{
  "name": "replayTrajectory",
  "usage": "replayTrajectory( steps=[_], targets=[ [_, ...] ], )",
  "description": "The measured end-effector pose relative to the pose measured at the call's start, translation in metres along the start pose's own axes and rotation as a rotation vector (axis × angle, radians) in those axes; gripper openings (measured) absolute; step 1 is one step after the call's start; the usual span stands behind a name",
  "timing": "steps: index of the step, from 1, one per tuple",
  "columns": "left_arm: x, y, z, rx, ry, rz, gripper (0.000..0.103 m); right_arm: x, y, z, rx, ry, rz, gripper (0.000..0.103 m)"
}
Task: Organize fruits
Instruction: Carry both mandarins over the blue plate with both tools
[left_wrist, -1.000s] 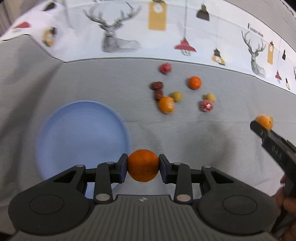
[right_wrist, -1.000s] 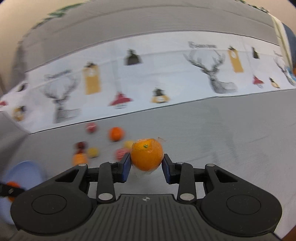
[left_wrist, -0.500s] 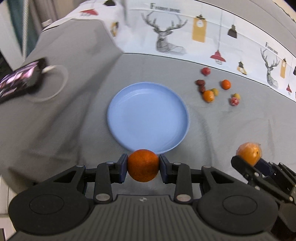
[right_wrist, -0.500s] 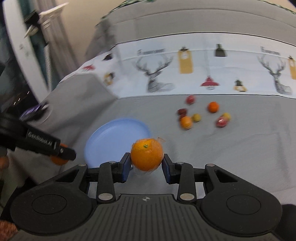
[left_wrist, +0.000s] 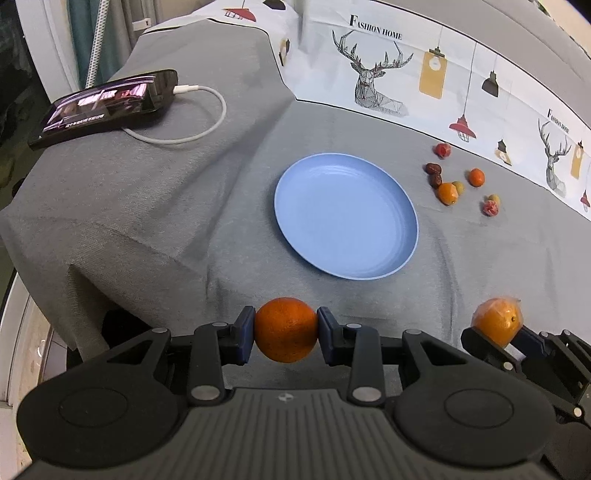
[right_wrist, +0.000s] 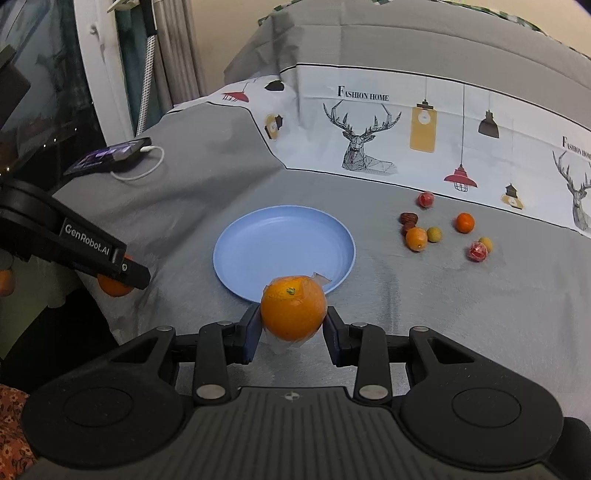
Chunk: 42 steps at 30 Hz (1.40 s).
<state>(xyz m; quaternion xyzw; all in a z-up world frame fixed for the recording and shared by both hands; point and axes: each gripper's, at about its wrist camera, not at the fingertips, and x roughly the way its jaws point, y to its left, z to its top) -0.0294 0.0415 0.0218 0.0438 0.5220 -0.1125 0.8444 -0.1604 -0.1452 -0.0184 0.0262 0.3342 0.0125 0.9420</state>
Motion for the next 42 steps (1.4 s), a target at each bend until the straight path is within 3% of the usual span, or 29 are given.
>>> replayTrajectory(
  steps=[27, 42],
  targets=[
    [0.005, -0.007, 0.007, 0.047, -0.014, 0.0, 0.039, 0.012, 0.001, 0.001, 0.007, 0.05, -0.025, 0.038],
    [0.027, -0.02, 0.036, 0.095, -0.011, -0.001, 0.039, 0.041, -0.008, 0.009, 0.021, 0.083, -0.034, 0.038]
  ],
)
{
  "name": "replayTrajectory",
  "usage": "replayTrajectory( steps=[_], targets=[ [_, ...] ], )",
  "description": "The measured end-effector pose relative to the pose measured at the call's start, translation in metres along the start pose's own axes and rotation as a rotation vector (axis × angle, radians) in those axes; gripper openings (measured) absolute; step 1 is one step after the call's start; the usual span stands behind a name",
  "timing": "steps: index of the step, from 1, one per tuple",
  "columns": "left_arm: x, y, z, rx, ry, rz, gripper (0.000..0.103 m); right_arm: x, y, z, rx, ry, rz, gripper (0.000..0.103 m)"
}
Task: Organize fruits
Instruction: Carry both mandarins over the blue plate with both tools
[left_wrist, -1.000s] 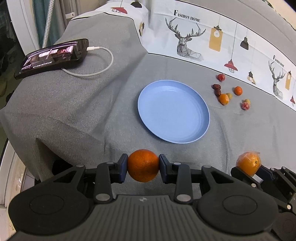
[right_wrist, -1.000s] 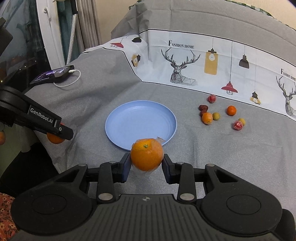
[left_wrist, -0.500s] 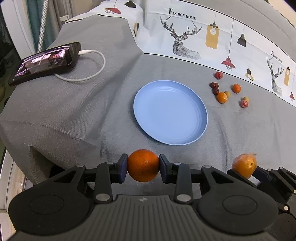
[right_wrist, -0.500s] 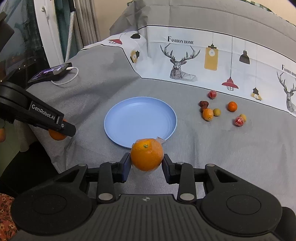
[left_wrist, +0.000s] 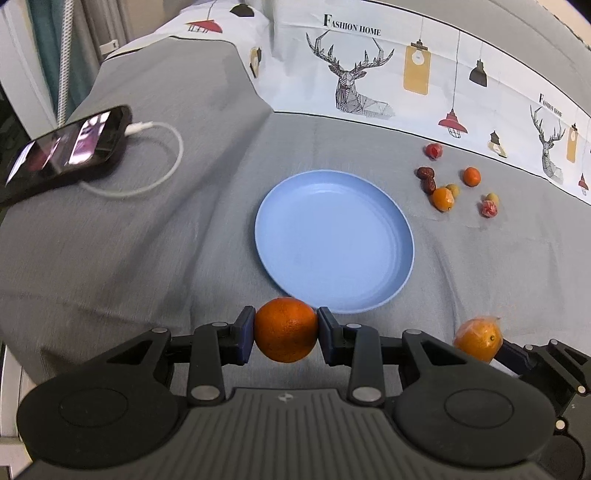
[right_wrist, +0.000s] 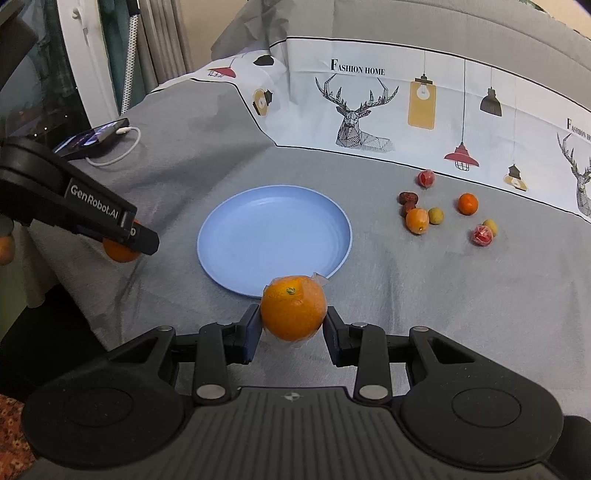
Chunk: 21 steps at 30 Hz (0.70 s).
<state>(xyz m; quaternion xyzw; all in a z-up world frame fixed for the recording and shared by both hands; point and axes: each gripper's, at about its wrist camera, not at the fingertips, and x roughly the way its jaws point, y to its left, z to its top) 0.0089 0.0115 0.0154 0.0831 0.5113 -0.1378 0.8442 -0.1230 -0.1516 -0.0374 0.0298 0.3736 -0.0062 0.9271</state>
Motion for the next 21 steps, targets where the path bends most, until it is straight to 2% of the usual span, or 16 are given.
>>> replayTrajectory(
  steps=[13, 21],
  targets=[
    [0.048, -0.011, 0.049, 0.038, -0.002, -0.002, 0.039, 0.053, -0.007, 0.031, 0.01, 0.017, -0.014, 0.038],
    [0.087, -0.015, 0.062, 0.073, 0.031, 0.009, 0.039, 0.093, -0.008, 0.04, -0.008, 0.055, -0.012, 0.038]
  ],
)
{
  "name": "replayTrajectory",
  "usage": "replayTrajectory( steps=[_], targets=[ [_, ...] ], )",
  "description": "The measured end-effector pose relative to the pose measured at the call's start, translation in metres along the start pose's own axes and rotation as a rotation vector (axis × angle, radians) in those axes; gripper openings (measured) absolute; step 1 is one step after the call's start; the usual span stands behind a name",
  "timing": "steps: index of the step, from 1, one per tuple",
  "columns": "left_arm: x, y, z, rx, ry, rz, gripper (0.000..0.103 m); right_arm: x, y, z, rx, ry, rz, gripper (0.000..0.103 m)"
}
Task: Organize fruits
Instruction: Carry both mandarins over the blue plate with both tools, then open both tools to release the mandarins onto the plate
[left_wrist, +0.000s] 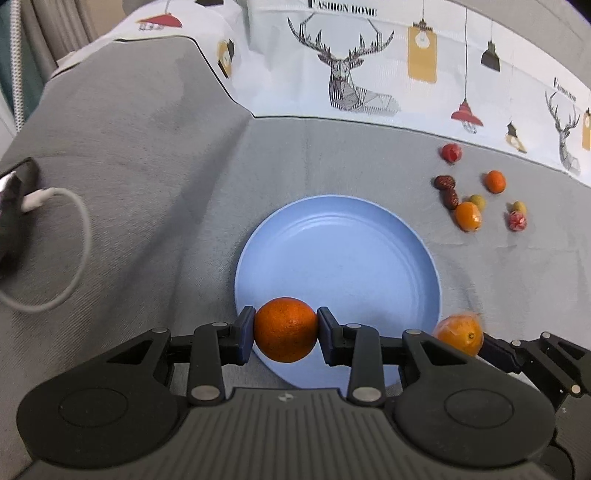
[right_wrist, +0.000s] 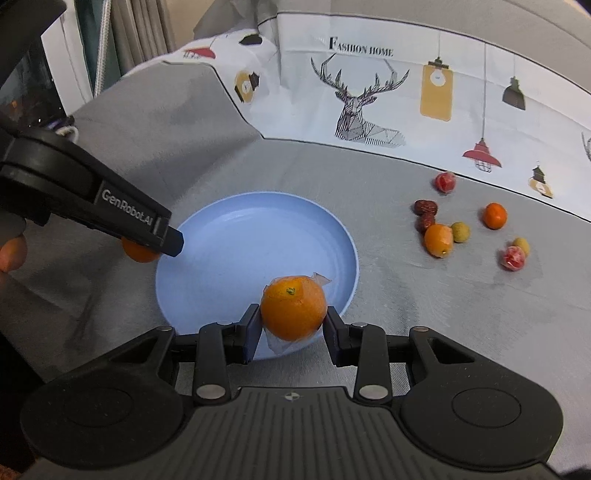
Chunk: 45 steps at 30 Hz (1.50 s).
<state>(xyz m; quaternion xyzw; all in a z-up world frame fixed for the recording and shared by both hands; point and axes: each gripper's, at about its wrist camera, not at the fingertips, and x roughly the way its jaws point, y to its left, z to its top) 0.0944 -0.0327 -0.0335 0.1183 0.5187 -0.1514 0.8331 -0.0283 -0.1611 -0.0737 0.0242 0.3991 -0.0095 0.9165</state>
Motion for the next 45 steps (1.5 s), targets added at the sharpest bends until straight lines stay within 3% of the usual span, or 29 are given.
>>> replayTrajectory(
  steps=[13, 14, 15, 16, 17, 18, 20, 24, 31, 37, 45],
  targets=[
    [0.041, -0.005, 0.011, 0.051, 0.028, 0.009, 0.041, 0.039, -0.002, 0.009, -0.036, 0.048, 0.01, 0.038],
    [0.042, -0.005, 0.013, 0.057, 0.021, 0.006, 0.051, 0.04, -0.002, 0.01, -0.035, 0.049, 0.015, 0.038],
    [0.041, -0.006, 0.013, 0.06, 0.011, 0.004, 0.063, 0.041, -0.002, 0.012, -0.031, 0.051, 0.021, 0.045],
    [0.038, -0.006, 0.014, 0.061, -0.009, 0.005, 0.09, 0.041, -0.003, 0.014, -0.026, 0.055, 0.027, 0.053],
    [0.032, -0.006, 0.014, 0.06, -0.044, 0.012, 0.103, 0.039, -0.003, 0.015, -0.022, 0.053, 0.028, 0.07],
    [0.026, -0.006, 0.013, 0.062, -0.078, 0.017, 0.103, 0.036, -0.004, 0.015, -0.021, 0.048, 0.022, 0.084],
    [0.017, -0.008, 0.011, 0.092, -0.097, 0.002, 0.103, 0.028, -0.004, 0.011, -0.025, 0.046, 0.0, 0.093],
    [0.004, -0.011, -0.004, 0.117, -0.071, -0.016, 0.103, 0.01, -0.003, -0.003, -0.007, 0.096, 0.01, 0.099],
    [-0.031, -0.013, -0.051, 0.123, -0.06, 0.035, 0.103, -0.033, 0.005, -0.03, 0.022, 0.099, 0.001, 0.101],
    [-0.059, 0.001, -0.086, 0.041, -0.052, 0.065, 0.103, -0.066, 0.01, -0.038, 0.011, 0.017, -0.043, 0.102],
    [-0.087, 0.002, -0.108, 0.037, -0.09, 0.094, 0.103, -0.097, 0.02, -0.045, -0.03, -0.057, -0.06, 0.102]
  ],
)
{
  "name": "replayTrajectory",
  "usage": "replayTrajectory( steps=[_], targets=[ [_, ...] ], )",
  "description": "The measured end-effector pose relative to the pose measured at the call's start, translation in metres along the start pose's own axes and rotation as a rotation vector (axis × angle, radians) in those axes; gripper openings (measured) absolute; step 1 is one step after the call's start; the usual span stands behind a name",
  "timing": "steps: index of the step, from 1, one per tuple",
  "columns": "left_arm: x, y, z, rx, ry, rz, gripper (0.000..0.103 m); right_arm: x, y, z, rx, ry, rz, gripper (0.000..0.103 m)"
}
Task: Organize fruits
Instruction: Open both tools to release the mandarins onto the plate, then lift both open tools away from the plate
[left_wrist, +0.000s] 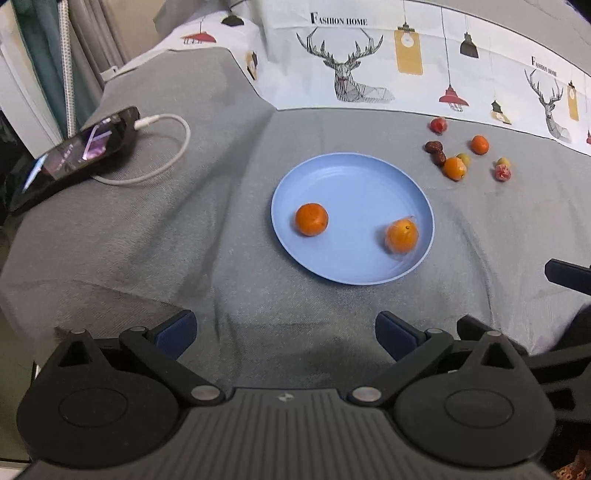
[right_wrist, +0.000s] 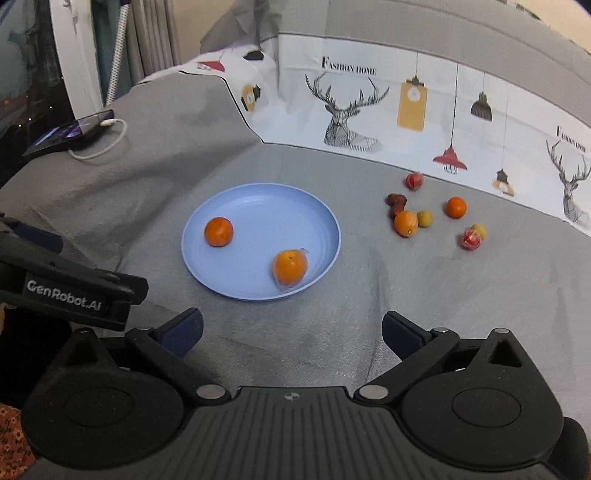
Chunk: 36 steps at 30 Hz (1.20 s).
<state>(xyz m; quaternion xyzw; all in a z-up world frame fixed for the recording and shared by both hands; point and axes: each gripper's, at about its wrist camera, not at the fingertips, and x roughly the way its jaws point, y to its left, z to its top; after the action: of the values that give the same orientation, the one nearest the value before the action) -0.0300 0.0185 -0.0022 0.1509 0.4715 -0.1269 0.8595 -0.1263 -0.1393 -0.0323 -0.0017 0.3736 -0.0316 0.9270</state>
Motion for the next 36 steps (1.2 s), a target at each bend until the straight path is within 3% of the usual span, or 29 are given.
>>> replayTrajectory(
  steps=[5, 16, 36],
  targets=[
    [-0.018, 0.0, -0.002, -0.004, -0.048, 0.002, 0.103, -0.014, 0.004, -0.002, -0.014, -0.036, -0.011, 0.102],
    [-0.032, -0.001, -0.008, -0.01, -0.078, 0.007, 0.103, -0.029, 0.007, -0.003, -0.026, -0.068, -0.022, 0.102],
    [-0.032, -0.001, -0.008, -0.006, -0.075, 0.003, 0.103, -0.027, 0.007, -0.003, -0.023, -0.054, -0.029, 0.102]
  ],
)
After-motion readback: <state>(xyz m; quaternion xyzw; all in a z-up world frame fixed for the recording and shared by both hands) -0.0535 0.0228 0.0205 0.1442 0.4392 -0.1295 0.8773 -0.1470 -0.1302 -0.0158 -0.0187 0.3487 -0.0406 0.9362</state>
